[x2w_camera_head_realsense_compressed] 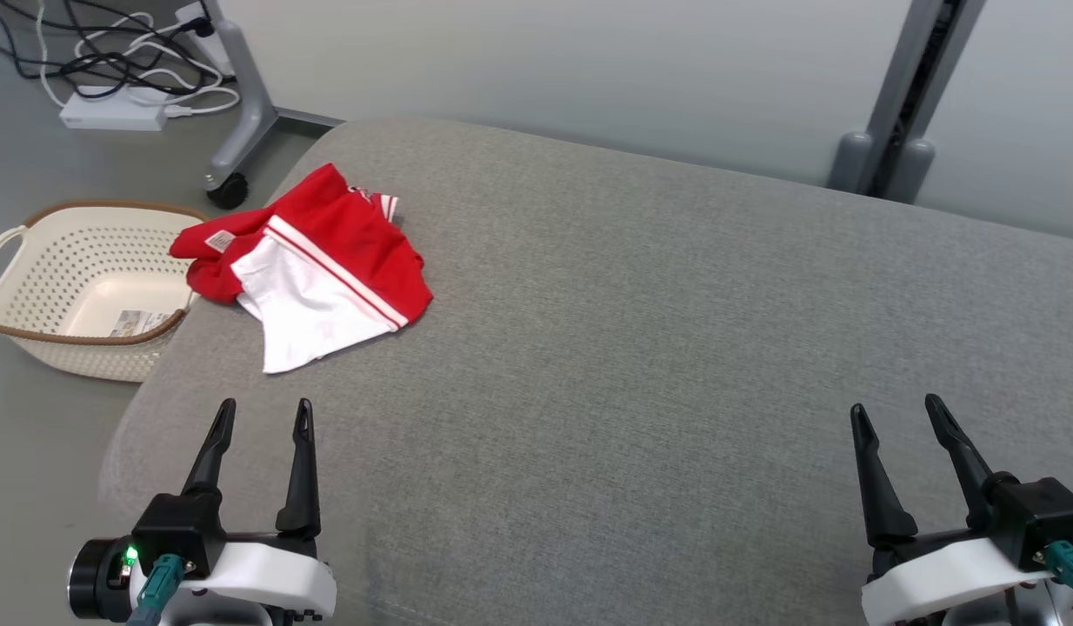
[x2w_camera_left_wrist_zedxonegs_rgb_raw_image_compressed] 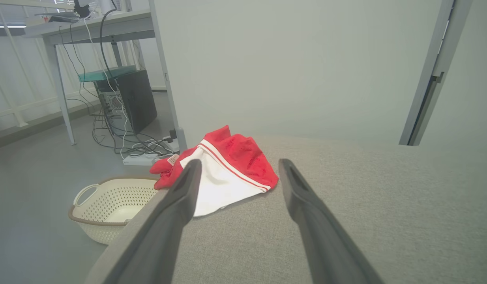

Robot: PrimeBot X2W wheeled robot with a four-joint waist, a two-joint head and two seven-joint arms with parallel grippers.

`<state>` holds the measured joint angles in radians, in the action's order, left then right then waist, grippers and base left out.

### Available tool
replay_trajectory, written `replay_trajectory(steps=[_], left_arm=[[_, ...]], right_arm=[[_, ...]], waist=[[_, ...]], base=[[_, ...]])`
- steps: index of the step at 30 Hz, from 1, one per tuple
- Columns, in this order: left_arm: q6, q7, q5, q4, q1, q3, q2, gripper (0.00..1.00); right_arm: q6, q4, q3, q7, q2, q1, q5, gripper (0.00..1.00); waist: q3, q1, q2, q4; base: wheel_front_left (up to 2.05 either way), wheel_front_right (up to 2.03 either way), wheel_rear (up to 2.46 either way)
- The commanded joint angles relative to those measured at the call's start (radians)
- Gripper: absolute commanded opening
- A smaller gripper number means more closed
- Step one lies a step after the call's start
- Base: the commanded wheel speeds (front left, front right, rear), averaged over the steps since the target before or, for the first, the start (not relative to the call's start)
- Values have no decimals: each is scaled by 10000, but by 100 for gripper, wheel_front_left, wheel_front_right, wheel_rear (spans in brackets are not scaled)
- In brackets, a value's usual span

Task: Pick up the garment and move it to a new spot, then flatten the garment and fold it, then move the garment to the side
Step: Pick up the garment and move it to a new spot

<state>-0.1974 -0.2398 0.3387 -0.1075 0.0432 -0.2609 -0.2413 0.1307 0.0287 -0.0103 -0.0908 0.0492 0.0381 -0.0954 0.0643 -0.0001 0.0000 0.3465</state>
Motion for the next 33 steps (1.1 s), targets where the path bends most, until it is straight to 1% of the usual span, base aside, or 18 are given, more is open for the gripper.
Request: replay_trajectory(steps=[1, 8, 18, 22, 24, 26, 27, 28, 32, 33], left_arm=[[-63, -61, 50, -15, -82, 54, -7, 100], [-59, -117, 74, -23, -40, 37, 32, 100], [-62, -158, 151, -27, 295, 127, 0, 100], [3, -139, 153, 141, 921, 418, -285, 100], [70, 140, 254, 207, 1378, 606, -497, 100], [255, 421, 518, 144, 1977, 873, -754, 100], [335, 780, 608, -68, 2209, 962, -961, 100], [469, 1017, 785, -247, 2526, 1052, -1049, 100], [1129, 2278, 1437, -1504, 3863, 1159, -1462, 100], [1299, 2544, 1582, -1888, 4198, 1126, -1486, 100]], right_arm=[[3, 59, -40, 63, 40, 75, 37, 100], [3, 85, -80, 138, 41, 50, 112, 100], [3, 130, -107, 219, 41, -24, 88, 100], [3, 209, -130, 279, 41, -141, 124, 100], [3, 257, -132, 307, 49, -202, 163, 100], [3, 317, -146, 387, 66, -262, 198, 100], [3, 376, -165, 399, 97, -295, 217, 100], [3, 409, -175, 437, 142, -340, 236, 100], [3, 557, -155, 509, 271, -522, 261, 100], [3, 598, -135, 538, 296, -566, 268, 100]], waist=[[13, 1, 0, 363], [64, 1, 0, 644], [236, 1, 0, 624], [444, 1, 0, 551], [573, 1, 0, 475], [721, 1, 0, 366], [827, 1, 0, 293], [930, 1, 0, 227], [1385, 1, 0, -52], [1518, 1, 0, -107]], base=[[0, 0, 0], [0, 0, 0], [0, 0, 0], [0, 0, 0], [0, 0, 0], [0, 0, 0], [0, 0, 0], [0, 0, 0], [0, 0, 0], [0, 0, 0]])
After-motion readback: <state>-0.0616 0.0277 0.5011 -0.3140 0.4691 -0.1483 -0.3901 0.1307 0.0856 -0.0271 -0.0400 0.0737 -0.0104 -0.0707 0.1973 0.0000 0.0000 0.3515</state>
